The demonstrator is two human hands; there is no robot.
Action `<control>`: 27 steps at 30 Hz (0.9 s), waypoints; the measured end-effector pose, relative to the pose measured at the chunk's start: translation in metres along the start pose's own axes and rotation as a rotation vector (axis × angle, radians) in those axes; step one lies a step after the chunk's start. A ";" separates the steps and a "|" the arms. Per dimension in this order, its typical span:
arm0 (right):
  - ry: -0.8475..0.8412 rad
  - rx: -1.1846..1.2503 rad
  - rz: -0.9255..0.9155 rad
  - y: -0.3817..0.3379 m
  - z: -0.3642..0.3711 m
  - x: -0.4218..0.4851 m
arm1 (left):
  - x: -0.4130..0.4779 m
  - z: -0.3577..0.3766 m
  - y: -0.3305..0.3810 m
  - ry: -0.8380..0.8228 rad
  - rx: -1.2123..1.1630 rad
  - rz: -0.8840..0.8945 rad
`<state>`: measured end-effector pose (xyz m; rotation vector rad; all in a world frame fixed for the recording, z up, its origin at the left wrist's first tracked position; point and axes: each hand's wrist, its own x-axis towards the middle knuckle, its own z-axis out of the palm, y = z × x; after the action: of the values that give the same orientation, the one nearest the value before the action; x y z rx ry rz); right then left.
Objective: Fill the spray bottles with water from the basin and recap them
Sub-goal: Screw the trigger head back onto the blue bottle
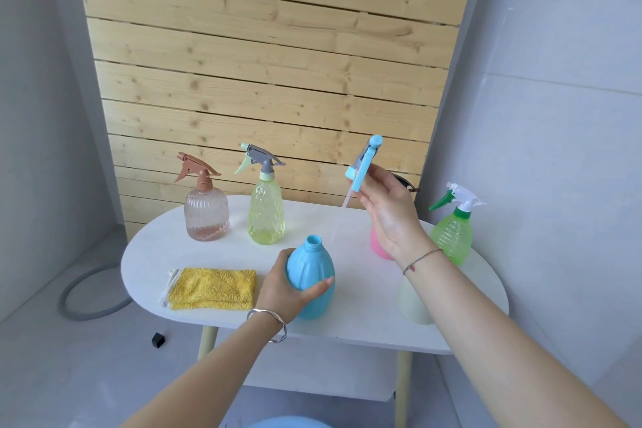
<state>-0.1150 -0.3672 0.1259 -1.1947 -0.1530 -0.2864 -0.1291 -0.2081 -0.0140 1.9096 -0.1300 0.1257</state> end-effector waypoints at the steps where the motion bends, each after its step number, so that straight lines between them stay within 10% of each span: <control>1: -0.007 0.017 -0.015 -0.005 0.004 -0.001 | 0.001 0.000 0.001 -0.012 0.007 -0.002; 27: -0.335 -0.615 0.134 0.053 -0.003 -0.021 | 0.003 -0.001 0.000 -0.047 0.001 -0.018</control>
<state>-0.1197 -0.3492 0.0719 -1.8527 -0.2874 -0.0046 -0.1265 -0.2075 -0.0133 1.9145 -0.1449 0.0686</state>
